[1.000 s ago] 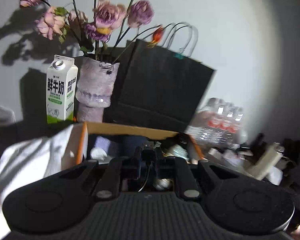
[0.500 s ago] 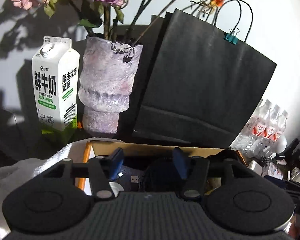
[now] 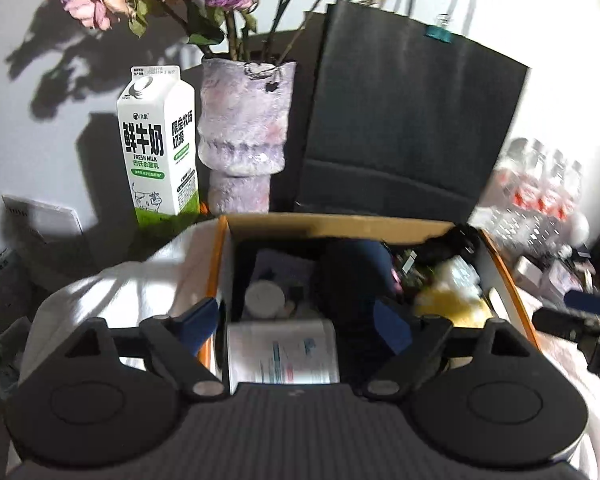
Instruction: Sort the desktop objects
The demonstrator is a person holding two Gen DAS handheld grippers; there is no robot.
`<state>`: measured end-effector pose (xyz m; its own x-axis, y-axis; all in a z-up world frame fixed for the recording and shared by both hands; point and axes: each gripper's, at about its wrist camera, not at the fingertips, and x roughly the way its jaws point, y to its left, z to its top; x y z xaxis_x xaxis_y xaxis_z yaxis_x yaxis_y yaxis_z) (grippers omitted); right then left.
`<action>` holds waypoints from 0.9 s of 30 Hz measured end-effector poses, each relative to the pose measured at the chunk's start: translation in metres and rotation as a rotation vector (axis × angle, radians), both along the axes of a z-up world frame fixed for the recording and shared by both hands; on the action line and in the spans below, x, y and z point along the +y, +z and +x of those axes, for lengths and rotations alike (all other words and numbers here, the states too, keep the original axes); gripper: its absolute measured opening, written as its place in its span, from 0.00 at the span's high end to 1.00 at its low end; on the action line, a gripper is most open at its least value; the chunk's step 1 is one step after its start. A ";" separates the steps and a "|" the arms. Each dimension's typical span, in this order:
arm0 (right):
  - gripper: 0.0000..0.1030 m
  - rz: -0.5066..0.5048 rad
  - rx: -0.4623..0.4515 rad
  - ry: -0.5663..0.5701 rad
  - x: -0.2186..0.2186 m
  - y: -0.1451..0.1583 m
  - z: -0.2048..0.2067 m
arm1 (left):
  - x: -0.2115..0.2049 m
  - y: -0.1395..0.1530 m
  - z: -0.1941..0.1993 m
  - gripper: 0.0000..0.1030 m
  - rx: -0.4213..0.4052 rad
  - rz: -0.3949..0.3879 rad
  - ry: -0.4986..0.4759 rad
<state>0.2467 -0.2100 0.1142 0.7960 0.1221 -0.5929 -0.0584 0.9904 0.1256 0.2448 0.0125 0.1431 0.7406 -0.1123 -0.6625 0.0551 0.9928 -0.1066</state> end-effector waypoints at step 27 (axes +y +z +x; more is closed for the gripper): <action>0.07 -0.034 -0.131 0.044 0.073 -0.043 -0.273 | -0.017 -0.035 -0.318 0.00 -0.187 0.129 -0.212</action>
<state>-0.0263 -0.1375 0.0709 0.8609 0.1403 -0.4890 -0.1159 0.9900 0.0801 -0.0729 -0.0050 0.1078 0.8201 -0.2009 -0.5358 0.2689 0.9618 0.0511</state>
